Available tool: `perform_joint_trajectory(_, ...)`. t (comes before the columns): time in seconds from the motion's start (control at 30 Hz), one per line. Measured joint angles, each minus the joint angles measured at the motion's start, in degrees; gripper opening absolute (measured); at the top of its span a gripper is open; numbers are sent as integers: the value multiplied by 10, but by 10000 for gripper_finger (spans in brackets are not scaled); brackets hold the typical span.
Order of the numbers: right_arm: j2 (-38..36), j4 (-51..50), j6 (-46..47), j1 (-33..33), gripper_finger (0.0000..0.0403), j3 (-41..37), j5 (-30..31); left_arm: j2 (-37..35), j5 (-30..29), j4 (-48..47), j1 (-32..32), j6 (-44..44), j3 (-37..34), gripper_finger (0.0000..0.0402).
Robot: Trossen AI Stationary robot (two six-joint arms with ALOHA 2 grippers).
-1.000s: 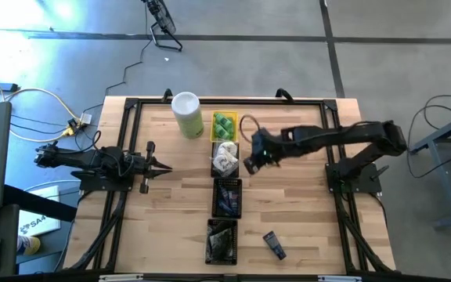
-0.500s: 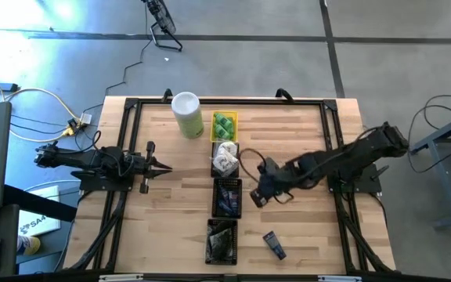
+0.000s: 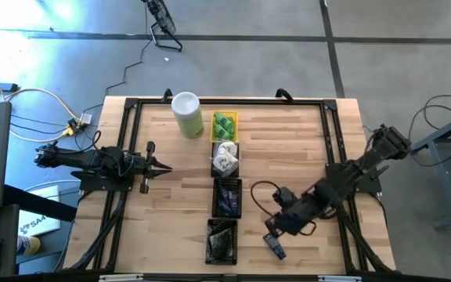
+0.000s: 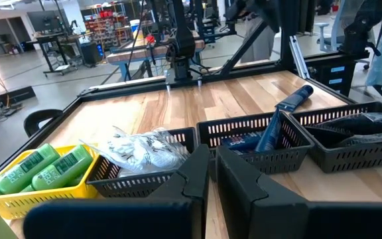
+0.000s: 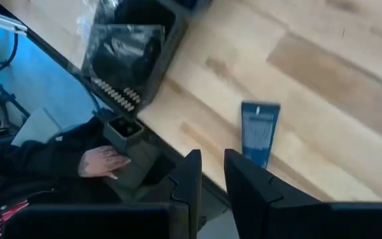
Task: Pick & Place Travel size toiletries
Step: Put the dark blue bottle into the middle black basket
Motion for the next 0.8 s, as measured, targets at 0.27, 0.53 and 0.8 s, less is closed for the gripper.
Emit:
perform_joint_trajectory(0.27,11,0,42,49,64,-2,19,0,0,0,0,0,0,24)
perform_joint_trajectory(0.53,61,0,44,57,154,-3,7,0,0,0,0,0,0,24)
perform_joint_trajectory(0.8,102,4,49,57,272,-3,-46,0,0,0,0,0,0,24)
